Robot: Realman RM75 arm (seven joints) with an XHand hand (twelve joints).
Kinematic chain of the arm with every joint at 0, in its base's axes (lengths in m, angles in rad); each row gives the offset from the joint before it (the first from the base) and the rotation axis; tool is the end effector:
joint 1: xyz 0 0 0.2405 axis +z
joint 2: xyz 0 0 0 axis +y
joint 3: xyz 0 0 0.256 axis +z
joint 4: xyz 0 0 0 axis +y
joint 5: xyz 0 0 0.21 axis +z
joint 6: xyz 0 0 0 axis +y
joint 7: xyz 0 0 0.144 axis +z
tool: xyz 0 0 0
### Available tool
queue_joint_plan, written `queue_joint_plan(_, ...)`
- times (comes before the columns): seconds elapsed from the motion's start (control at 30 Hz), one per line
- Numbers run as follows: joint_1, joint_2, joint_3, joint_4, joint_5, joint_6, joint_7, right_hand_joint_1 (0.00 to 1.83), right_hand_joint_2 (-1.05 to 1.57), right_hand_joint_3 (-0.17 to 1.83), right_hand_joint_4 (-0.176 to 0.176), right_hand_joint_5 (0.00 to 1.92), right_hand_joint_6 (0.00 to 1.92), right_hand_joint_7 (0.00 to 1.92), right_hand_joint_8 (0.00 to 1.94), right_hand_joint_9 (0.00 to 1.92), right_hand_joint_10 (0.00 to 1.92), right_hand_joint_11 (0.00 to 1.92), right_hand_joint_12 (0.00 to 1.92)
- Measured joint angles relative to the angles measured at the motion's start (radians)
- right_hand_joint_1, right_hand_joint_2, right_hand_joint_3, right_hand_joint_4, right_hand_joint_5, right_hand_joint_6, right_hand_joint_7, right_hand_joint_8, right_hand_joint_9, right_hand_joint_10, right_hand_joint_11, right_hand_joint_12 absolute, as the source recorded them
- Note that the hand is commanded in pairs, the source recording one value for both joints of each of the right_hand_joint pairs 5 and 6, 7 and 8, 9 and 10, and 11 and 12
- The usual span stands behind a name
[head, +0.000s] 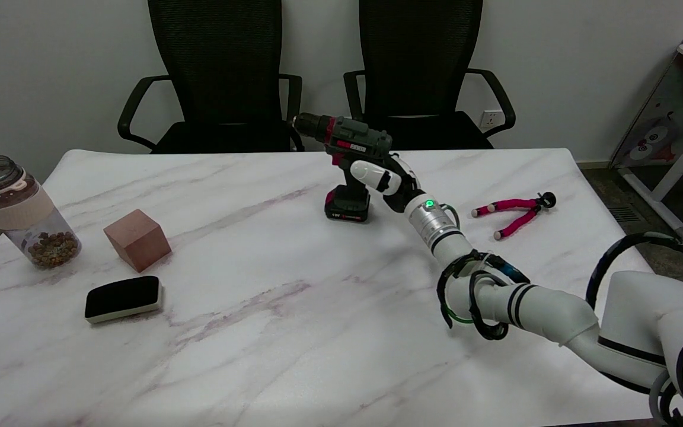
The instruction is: Pick up the power screwdriver.
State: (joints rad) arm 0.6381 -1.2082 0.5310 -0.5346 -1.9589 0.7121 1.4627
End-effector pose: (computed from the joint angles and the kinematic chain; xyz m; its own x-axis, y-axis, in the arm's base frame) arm -0.3167 -0.4501 0.3077 -0.0423 -0.0113 0.9990 -0.9984 -0.0364 -0.0427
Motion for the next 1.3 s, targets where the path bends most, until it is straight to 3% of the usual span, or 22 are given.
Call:
queue_joint_plan(0.53,0.032,-0.031,-0.02,0.015,-0.017,-0.018,0.003,0.9,-0.28,0.66,0.176,0.39,0.39,0.39,0.39,0.27,0.27,0.24,0.24)
queue_joint_plan(1.07,0.047,-0.037,-0.025,0.024,-0.023,-0.026,0.004,0.92,-0.13,0.56,0.176,0.46,0.46,0.46,0.46,0.38,0.38,0.54,0.54)
queue_joint_plan(1.3,0.05,-0.035,-0.023,0.031,-0.02,-0.028,0.004,0.93,-0.05,0.64,0.176,0.51,0.51,0.51,0.51,0.58,0.58,1.01,1.01)
